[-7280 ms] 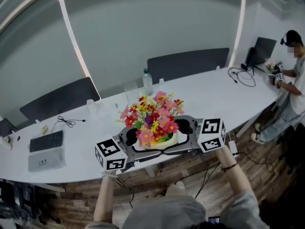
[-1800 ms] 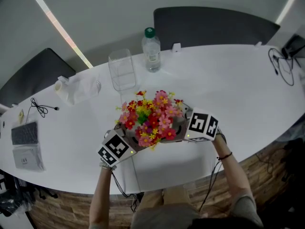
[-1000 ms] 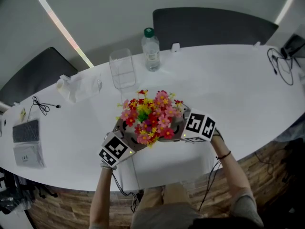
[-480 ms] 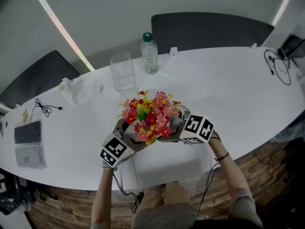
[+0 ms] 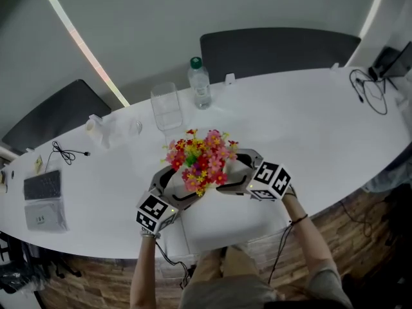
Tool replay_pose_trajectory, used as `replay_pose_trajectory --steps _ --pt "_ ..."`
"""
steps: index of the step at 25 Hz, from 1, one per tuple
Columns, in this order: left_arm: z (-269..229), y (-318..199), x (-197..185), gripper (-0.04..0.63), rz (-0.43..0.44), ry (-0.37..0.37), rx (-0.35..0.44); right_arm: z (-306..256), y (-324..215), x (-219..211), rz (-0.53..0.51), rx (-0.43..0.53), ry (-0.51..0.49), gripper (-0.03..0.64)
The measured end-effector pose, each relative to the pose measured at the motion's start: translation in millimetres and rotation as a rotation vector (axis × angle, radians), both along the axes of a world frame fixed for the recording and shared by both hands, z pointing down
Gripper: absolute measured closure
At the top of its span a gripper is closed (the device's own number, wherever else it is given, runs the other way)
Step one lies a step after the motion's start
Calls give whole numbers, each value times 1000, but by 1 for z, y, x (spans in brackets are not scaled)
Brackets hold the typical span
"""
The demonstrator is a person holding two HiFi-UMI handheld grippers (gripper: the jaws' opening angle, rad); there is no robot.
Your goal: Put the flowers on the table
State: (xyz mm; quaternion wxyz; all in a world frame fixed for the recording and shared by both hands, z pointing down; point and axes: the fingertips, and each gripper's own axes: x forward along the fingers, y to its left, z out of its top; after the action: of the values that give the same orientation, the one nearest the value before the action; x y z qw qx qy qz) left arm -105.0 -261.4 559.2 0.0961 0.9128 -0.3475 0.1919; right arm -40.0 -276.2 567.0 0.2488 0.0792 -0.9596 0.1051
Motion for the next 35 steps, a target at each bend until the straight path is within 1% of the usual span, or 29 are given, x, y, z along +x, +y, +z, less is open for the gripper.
replay_pose_trajectory --steps 4,6,10,12,13,16,17,24,27,29,31,35 --pt "-3 5 -3 132 -53 19 0 -2 4 9 44 -1 4 149" --pt "-4 9 -3 142 -66 23 -4 -4 9 12 55 -7 -1 150" --pt "-4 20 0 193 -79 26 -16 -7 20 14 49 -2 10 153" --pt "-4 25 2 204 -87 31 -29 -10 25 14 57 -2 3 164" --pt "-4 27 2 210 -93 33 -27 -12 27 15 61 -1 -1 176" --pt "-7 33 5 219 -109 39 -19 -17 33 16 74 3 -13 274" --pt "-7 36 6 222 -111 38 -22 -19 35 17 77 1 -19 293" --pt "-14 51 11 286 -137 68 -13 -31 51 15 96 7 -52 372" --pt "-19 56 15 299 -133 64 -3 -37 57 13 108 10 -76 435" --pt "-24 60 17 319 -133 68 4 -40 62 13 108 11 -83 475" --pt "-28 64 21 349 -130 68 11 -42 67 13 112 12 -89 487" --pt "-35 71 28 385 -128 65 28 -46 77 12 128 -1 -131 518"
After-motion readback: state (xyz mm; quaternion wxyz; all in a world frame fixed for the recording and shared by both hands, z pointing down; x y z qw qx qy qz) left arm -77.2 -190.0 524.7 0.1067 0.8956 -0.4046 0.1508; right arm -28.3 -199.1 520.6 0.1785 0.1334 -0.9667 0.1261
